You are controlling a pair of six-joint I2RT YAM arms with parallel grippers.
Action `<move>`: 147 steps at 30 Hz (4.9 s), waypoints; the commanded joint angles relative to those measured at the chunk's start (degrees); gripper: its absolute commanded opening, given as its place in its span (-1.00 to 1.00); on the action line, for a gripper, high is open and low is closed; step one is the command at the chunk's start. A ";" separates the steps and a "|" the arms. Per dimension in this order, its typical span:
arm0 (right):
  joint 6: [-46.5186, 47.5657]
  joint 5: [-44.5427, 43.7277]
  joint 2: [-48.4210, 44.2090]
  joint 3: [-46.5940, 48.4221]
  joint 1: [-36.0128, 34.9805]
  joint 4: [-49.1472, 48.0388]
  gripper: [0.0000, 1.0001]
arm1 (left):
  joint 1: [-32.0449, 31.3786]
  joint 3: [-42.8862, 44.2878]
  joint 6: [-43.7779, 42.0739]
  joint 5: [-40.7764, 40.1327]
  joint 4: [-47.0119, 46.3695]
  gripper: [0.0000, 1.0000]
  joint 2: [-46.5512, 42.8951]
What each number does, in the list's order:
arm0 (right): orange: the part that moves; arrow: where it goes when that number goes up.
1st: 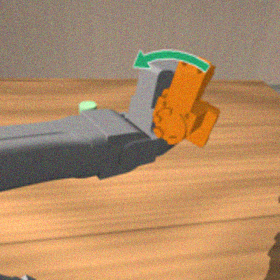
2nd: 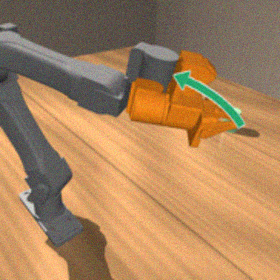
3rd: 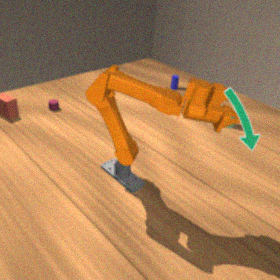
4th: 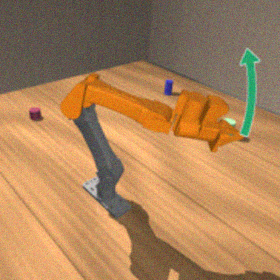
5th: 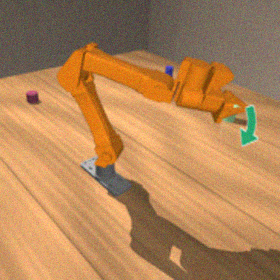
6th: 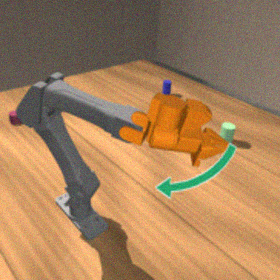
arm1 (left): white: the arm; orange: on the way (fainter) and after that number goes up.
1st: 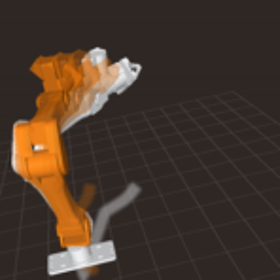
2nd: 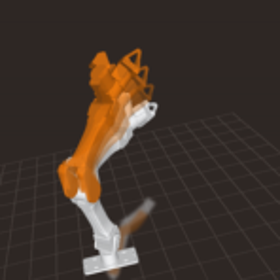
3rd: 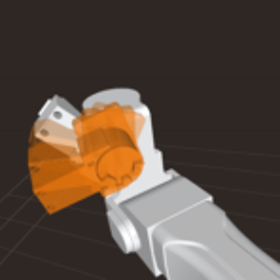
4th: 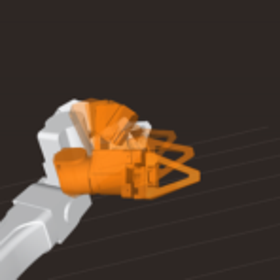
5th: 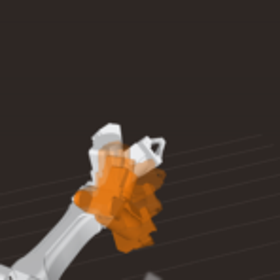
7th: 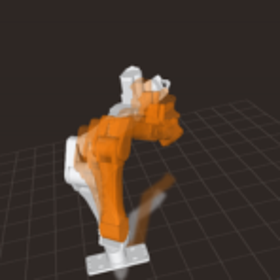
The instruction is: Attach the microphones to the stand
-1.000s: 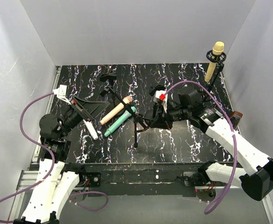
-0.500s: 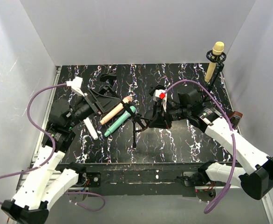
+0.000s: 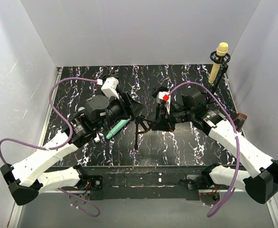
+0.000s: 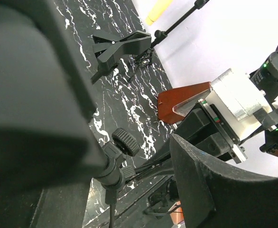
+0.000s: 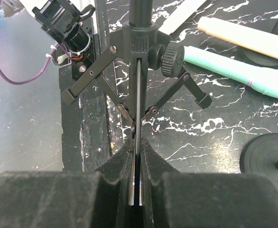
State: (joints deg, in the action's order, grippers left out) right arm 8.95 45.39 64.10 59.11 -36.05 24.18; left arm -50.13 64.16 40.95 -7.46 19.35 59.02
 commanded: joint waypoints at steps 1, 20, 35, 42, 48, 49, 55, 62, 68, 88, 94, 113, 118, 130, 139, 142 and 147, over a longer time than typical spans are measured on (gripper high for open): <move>0.02 2.86 -2.31 -0.13 -0.60 -5.29 -0.97 | -1.55 2.46 -3.07 -6.85 2.26 0.23 -3.73; -1.22 3.74 -2.48 -0.75 -0.25 -6.34 -0.97 | -1.64 1.14 -2.98 -8.62 0.86 -1.00 -4.53; 42.35 20.98 -5.47 11.72 4.41 38.01 0.68 | -1.55 -1.14 -28.18 23.41 15.27 -1.00 -13.50; 55.11 16.85 -4.07 20.41 5.38 44.27 0.74 | -1.55 0.87 -42.33 47.00 17.12 -1.00 -2.36; 58.63 14.91 -1.61 26.23 5.38 45.86 0.75 | -1.55 5.27 -49.64 53.16 17.38 -1.00 5.48; 58.46 15.17 -1.43 25.71 5.47 45.52 0.75 | -1.64 5.53 -49.74 53.69 17.04 -1.00 6.44; 52.42 17.81 -2.92 17.63 5.38 39.03 0.78 | -1.55 5.01 -48.34 56.42 14.75 -1.00 8.74; 44.23 16.40 -1.08 16.56 5.29 31.28 0.79 | -1.64 4.22 -47.54 58.44 13.60 -1.00 9.35; 44.83 16.41 0.85 17.44 3.19 33.29 0.72 | -1.55 2.90 -49.91 54.24 13.60 -1.00 8.83; 33.51 9.01 -0.90 22.98 13.99 33.48 0.84 | -1.03 -15.82 -58.61 39.19 -23.56 -1.00 6.44; 31.31 11.21 -4.67 18.33 17.77 31.89 0.84 | 5.73 -18.45 -50.28 48.84 -37.53 -1.00 12.51; 27.53 14.82 -8.72 10.15 23.22 28.29 0.84 | 8.03 -31.20 -45.61 41.31 -39.75 0.36 5.32; 27.87 14.56 -9.16 9.27 23.92 28.64 0.84 | 8.03 -30.50 -44.29 38.76 -35.01 0.54 0.49; 25.95 10.69 -13.99 -0.39 27.08 28.55 0.97 | 10.57 -21.98 -23.48 10.81 -0.03 0.96 -15.25; 31.83 5.33 -9.26 1.09 27.18 40.75 0.90 | 15.06 -20.75 -13.44 -0.18 6.56 0.96 -15.79; 33.32 6.20 -7.23 0.31 27.26 42.61 0.79 | 15.85 -19.34 -13.79 -0.97 9.29 0.96 -12.54; 27.72 7.17 -9.59 -7.41 27.26 33.59 0.77 | 16.03 -18.19 -18.18 -2.03 11.32 0.96 -8.41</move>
State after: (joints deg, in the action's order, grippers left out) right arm 39.66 51.22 57.10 56.53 -9.02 62.43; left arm -34.41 43.48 25.36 -6.79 27.14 48.53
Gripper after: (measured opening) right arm 0.889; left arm 0.981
